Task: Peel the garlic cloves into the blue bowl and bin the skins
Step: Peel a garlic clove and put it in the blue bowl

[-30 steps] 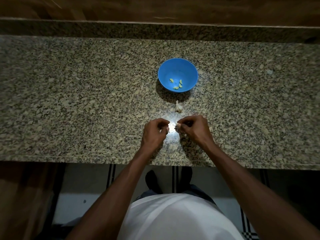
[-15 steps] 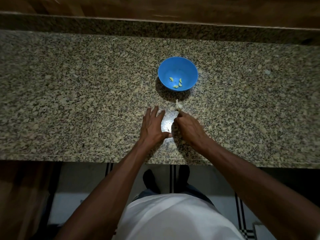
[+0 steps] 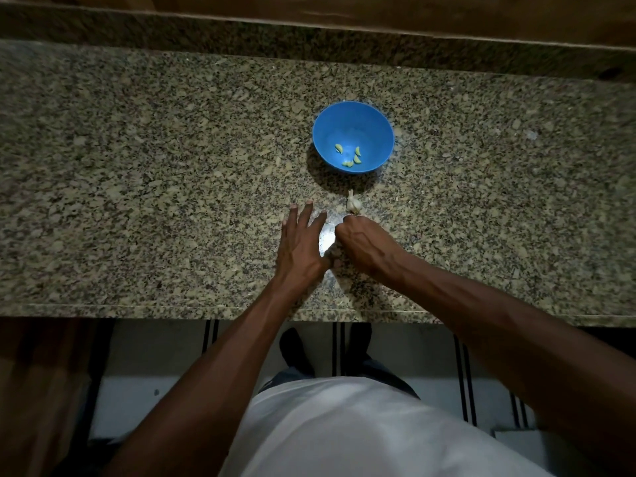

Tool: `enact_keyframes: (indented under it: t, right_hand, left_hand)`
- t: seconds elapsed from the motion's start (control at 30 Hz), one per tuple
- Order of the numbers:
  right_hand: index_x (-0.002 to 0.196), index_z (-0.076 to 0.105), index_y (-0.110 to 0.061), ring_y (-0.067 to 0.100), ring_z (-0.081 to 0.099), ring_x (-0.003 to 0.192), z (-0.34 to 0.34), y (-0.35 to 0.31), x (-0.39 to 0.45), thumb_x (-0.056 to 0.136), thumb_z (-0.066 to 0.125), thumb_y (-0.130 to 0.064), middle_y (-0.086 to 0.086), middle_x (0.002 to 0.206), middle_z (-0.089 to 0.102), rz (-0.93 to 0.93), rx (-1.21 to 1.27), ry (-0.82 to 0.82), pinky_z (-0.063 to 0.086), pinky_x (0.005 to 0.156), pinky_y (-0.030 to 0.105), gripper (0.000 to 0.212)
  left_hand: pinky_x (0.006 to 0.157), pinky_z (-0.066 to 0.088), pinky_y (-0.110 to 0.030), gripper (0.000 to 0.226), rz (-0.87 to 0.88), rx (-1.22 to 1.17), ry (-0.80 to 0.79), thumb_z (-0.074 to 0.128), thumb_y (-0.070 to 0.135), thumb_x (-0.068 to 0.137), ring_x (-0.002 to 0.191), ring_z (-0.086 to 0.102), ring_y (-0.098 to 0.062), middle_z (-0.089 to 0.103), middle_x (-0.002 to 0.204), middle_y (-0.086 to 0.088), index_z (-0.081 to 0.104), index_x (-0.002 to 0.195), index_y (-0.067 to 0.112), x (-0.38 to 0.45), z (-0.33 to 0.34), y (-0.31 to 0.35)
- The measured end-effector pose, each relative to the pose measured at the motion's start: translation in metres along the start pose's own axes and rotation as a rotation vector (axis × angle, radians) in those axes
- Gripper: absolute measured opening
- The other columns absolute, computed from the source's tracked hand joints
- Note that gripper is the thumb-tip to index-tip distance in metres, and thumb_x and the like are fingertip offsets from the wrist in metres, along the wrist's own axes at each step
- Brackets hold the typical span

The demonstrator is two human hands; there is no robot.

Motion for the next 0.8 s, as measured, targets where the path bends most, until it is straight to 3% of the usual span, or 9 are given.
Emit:
enact_keyframes:
  t: [0.07, 0.13, 0.2, 0.27, 0.47, 0.67, 0.8]
  right_hand:
    - [0.063, 0.025, -0.012, 0.028, 0.042, 0.065, -0.002, -0.005, 0.002, 0.097, 0.066, -0.007, 0.004, 0.065, 0.025, -0.055, 0.014, -0.003, 0.035, 0.061, 0.039, 0.053]
    - [0.062, 0.020, -0.015, 0.027, 0.041, 0.063, 0.000, -0.005, 0.003, 0.097, 0.068, -0.010, 0.004, 0.064, 0.024, -0.055, 0.025, -0.016, 0.033, 0.060, 0.039, 0.059]
    - [0.067, 0.039, -0.008, 0.032, 0.049, 0.068, 0.003, -0.002, 0.002, 0.098, 0.069, -0.016, 0.009, 0.070, 0.040, -0.018, 0.006, -0.025, 0.033, 0.062, 0.039, 0.044]
    - [0.091, 0.060, 0.000, 0.037, 0.060, 0.082, 0.003, -0.002, 0.001, 0.100, 0.066, -0.018, 0.018, 0.090, 0.058, -0.011, -0.019, -0.015, 0.034, 0.065, 0.039, 0.020]
    - [0.104, 0.065, 0.002, 0.039, 0.065, 0.093, 0.002, -0.006, 0.005, 0.099, 0.062, -0.008, 0.022, 0.101, 0.064, -0.014, -0.093, -0.051, 0.034, 0.067, 0.039, 0.011]
    - [0.116, 0.066, 0.003, 0.039, 0.069, 0.101, -0.001, -0.009, 0.013, 0.098, 0.065, -0.009, 0.020, 0.108, 0.068, 0.036, -0.100, -0.072, 0.038, 0.069, 0.037, 0.022]
    - [0.114, 0.067, 0.002, 0.036, 0.070, 0.097, -0.004, -0.012, 0.017, 0.098, 0.063, -0.007, 0.018, 0.104, 0.071, 0.078, -0.015, -0.028, 0.042, 0.069, 0.036, 0.018]
  left_hand:
    - [0.128, 0.015, -0.056, 0.095, -0.009, 0.006, -0.001, 0.081, 0.043, 0.085, 0.161, 0.000, -0.032, 0.015, 0.173, -0.008, 0.031, 0.162, 0.018, 0.000, -0.001, 0.001]
    - [0.128, 0.014, -0.055, 0.096, -0.018, 0.004, -0.010, 0.082, 0.037, 0.083, 0.161, -0.001, -0.031, 0.014, 0.173, -0.008, 0.031, 0.162, 0.019, 0.000, -0.002, 0.003]
    - [0.128, 0.013, -0.054, 0.096, -0.022, 0.004, -0.012, 0.082, 0.035, 0.083, 0.161, -0.002, -0.031, 0.013, 0.174, -0.008, 0.031, 0.162, 0.019, 0.000, -0.003, 0.003]
    - [0.129, 0.012, -0.053, 0.095, -0.020, 0.001, -0.006, 0.081, 0.036, 0.084, 0.161, -0.002, -0.031, 0.012, 0.174, -0.008, 0.030, 0.163, 0.019, 0.000, -0.003, 0.002]
    - [0.129, 0.012, -0.054, 0.096, -0.034, 0.004, -0.009, 0.083, 0.033, 0.083, 0.161, -0.001, -0.031, 0.013, 0.174, -0.008, 0.031, 0.162, 0.018, 0.001, -0.003, 0.005]
    - [0.128, 0.015, -0.056, 0.090, -0.041, 0.010, 0.001, 0.080, 0.027, 0.085, 0.160, 0.001, -0.033, 0.015, 0.173, -0.010, 0.032, 0.162, 0.019, 0.001, -0.004, 0.007]
    - [0.129, 0.013, -0.056, 0.089, -0.064, 0.005, 0.001, 0.079, 0.024, 0.085, 0.161, 0.000, -0.032, 0.014, 0.173, -0.008, 0.032, 0.161, 0.021, 0.001, -0.004, 0.009]
Point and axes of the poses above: each hand's wrist, its own x-axis towards the middle knuckle, its own z-axis out of the palm, y = z × x, the point moved 6 cm from there along x, towards the middle knuckle
